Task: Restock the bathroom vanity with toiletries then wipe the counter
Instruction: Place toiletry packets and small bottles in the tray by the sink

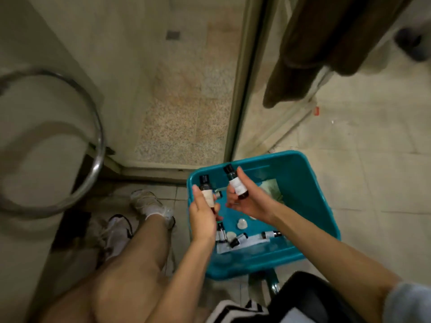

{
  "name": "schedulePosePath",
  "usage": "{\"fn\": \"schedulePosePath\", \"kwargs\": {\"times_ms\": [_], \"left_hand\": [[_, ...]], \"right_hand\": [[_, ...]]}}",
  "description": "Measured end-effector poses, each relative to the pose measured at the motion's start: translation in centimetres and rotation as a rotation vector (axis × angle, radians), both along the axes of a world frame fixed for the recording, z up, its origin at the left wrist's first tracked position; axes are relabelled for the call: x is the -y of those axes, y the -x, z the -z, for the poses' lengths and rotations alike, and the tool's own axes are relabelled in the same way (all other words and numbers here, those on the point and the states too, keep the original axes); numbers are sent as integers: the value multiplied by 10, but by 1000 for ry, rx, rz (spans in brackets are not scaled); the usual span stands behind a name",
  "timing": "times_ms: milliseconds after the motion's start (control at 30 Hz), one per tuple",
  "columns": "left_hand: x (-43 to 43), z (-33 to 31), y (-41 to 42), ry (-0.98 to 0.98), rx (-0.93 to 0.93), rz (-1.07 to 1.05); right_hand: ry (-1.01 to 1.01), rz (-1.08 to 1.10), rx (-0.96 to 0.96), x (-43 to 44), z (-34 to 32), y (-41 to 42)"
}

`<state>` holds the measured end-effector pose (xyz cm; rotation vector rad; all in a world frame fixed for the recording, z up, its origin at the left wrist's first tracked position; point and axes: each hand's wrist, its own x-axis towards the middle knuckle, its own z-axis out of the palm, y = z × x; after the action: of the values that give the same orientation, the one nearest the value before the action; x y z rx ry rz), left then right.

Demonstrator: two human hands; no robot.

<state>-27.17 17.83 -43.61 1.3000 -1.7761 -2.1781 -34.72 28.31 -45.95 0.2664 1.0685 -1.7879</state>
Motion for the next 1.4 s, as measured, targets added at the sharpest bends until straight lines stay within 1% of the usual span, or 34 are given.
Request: {"fn": "schedulePosePath", "kwargs": {"times_ms": [67,133,233,333,400,533,567,633,767,900,1000,1100,1300,1400], "left_hand": [[8,-33,4,-1,-112,-53],[16,-68,5,40,-207,-69],[29,-127,2,106,-373,-108],[42,-185,-7,147,-519,-195],[55,-221,-15,204,-573,-267],[83,-288,-39,295,-656,-351],[90,-304,-46,325,-680,-368],[105,-337,-62,418,-716,-402],[139,-396,-96,551,-789,-466],[182,-429,-124,613,-789,-552],[234,-437,-140,654,-705,-620],[290,-434,-150,720,-573,-649],[387,-418,-142,702,-443,-583],[428,-412,-132,737,-382,-600]], "right_hand": [[-15,-11,-153,7,-38,-5],[-49,-57,-330,16,-77,-9],[-7,-114,-493,34,-138,-14],[157,-112,-539,52,-201,-23],[256,-113,-533,65,-240,-31],[388,-170,-549,96,-317,-53],[412,-198,-579,105,-336,-60],[423,-250,-699,121,-368,-73],[383,-344,-900,164,-417,-91],[319,-390,-997,215,-451,-102],[253,-403,-1033,264,-465,-101],[200,-413,-1045,319,-468,-90],[167,-382,-1063,422,-455,-53],[137,-405,-1082,472,-451,-35]]}}
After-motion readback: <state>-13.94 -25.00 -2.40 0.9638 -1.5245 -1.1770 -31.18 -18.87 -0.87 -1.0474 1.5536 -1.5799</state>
